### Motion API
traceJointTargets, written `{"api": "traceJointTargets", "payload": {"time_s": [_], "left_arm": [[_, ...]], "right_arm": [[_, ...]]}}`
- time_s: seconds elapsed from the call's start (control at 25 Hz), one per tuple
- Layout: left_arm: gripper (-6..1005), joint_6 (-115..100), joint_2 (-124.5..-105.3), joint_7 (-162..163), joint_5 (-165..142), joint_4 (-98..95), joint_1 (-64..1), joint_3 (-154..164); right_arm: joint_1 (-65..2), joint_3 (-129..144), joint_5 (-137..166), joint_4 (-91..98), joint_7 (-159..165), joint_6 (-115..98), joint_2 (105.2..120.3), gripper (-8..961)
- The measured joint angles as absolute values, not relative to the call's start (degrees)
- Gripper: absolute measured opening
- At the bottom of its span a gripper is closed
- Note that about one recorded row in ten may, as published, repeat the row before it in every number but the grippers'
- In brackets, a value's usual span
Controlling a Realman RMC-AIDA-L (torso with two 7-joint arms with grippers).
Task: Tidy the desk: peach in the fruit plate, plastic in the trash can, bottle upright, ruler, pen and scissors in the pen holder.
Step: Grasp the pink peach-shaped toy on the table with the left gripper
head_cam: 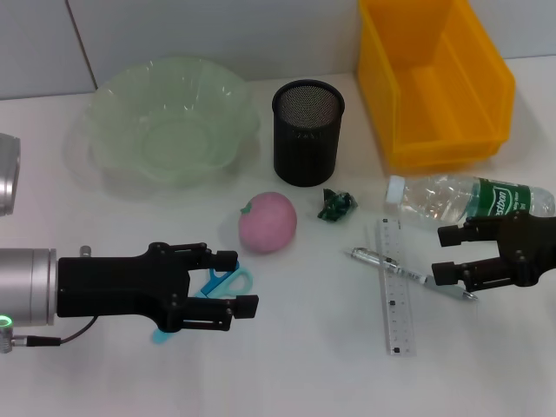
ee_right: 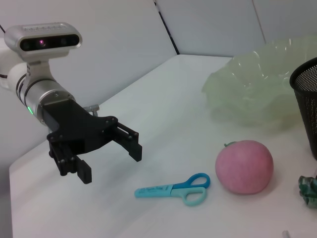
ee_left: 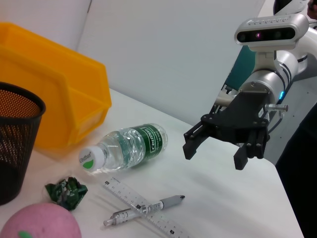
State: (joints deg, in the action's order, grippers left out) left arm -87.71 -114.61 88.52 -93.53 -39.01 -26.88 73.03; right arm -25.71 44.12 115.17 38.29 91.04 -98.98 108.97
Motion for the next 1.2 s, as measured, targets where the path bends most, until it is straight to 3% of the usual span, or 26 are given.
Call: {"api": "traceJointTargets", "payload": {"time_s": [0.84, 1.08, 1.2], "left_arm": [[812, -87.79, -114.49, 88.5, -93.61, -39.07, -26.72, 72.96], [812, -83.32, -115.91, 85.95, -93.61, -39.37, -27.68, 70.86], [812, -77.04, -117.55, 83.06, -93.59, -40.63, -27.86, 70.7]], "right_arm": [[-26.03, 44.38, 115.23, 37.82, 90.27, -97.82, 109.63, 820], [-25.72, 44.3, 115.23, 37.79, 90.24, -97.45, 109.68, 820], [-25.7, 44.2, 115.23, 37.79, 90.24, -97.45, 109.68, 819]]}}
